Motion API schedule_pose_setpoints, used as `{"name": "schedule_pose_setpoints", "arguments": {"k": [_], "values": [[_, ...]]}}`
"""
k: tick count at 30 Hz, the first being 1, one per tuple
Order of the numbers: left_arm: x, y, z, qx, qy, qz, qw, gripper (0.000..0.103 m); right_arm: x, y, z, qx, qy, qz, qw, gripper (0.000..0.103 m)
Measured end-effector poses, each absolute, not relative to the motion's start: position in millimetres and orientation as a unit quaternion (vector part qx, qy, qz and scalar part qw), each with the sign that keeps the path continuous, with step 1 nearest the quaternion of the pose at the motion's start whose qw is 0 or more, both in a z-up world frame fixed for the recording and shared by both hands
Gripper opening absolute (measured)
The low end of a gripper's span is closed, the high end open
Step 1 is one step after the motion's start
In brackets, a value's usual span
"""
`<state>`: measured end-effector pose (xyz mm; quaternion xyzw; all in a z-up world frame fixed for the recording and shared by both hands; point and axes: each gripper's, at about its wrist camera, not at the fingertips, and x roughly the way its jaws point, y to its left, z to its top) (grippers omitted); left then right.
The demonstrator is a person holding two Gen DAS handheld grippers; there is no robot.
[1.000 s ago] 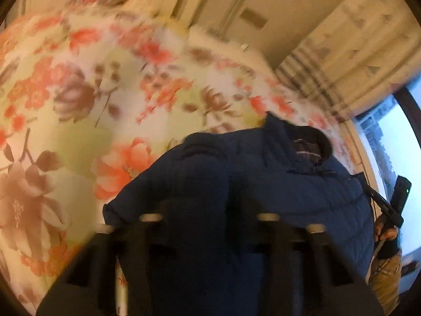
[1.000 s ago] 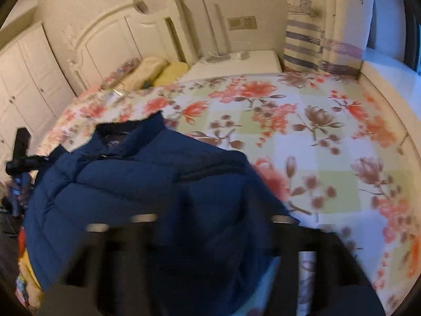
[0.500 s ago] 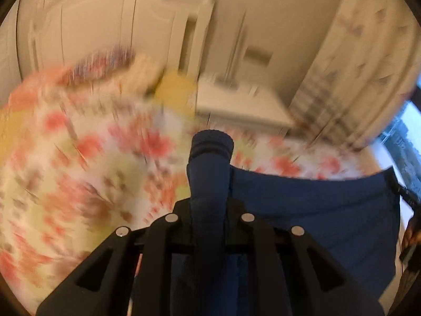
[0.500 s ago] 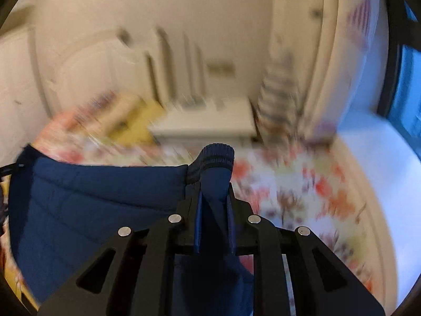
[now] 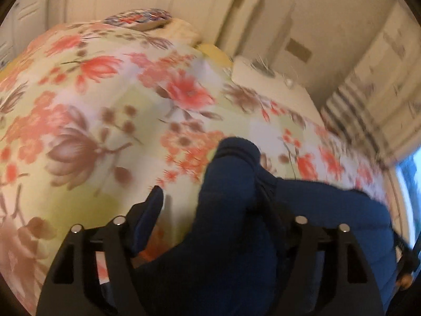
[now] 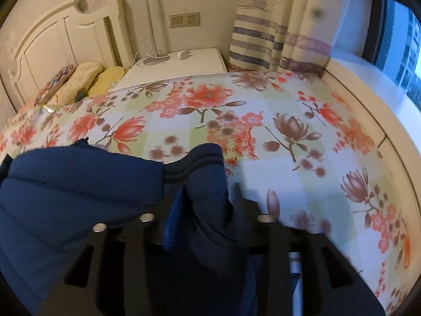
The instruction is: Fold large clothes
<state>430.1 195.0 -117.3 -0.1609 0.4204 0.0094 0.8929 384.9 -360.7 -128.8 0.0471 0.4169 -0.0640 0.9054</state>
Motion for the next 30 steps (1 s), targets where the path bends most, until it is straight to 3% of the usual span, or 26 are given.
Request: {"name": "schedule_pose_setpoints", "arguments": {"k": [1,2,5,9,11,15,20,25,30], "values": [[424.6,197.8,-108.6,-0.158,0.408,0.025,0.899,0.076,383.2,-369.3,-125.9,0.064,0.417,-0.065,0.904,0.078],[416.9,197.4,-99.1,-0.149,0.393,0.041,0.906,0.077,380.4,-376.0,-121.8,0.086,0.411,-0.062,0.906,0.087],[392.0,183.1,-60.7,-0.100,0.326,0.076,0.937,0.091,355.1,-385.0,-89.5,0.120,0.349,-0.056,0.928,0.087],[377.8,129.5,-24.8,0.013,0.298,0.047,0.953,0.096,344.2,-346.7,-53.8,0.045,0.325,-0.018,0.945,0.087],[373.6,115.7,-24.1,0.051,0.322,0.027,0.945,0.098,334.5,-330.2,-44.0,0.010,0.323,-0.001,0.946,0.088],[339.8,155.3,-43.5,-0.032,0.399,-0.066,0.914,0.097,296.7,-349.3,-53.1,0.025,0.363,0.040,0.931,0.092],[230.5,235.5,-71.7,-0.096,0.395,-0.144,0.902,0.099,183.1,-399.9,-94.8,0.070,0.372,0.111,0.919,0.092],[169.7,250.9,-114.9,-0.093,0.401,-0.161,0.897,0.100,119.2,-402.0,-136.2,0.082,0.374,0.158,0.910,0.092],[169.8,226.6,-144.6,-0.112,0.403,-0.187,0.889,0.101,125.8,-393.0,-142.7,0.103,0.346,0.178,0.916,0.073]]}}
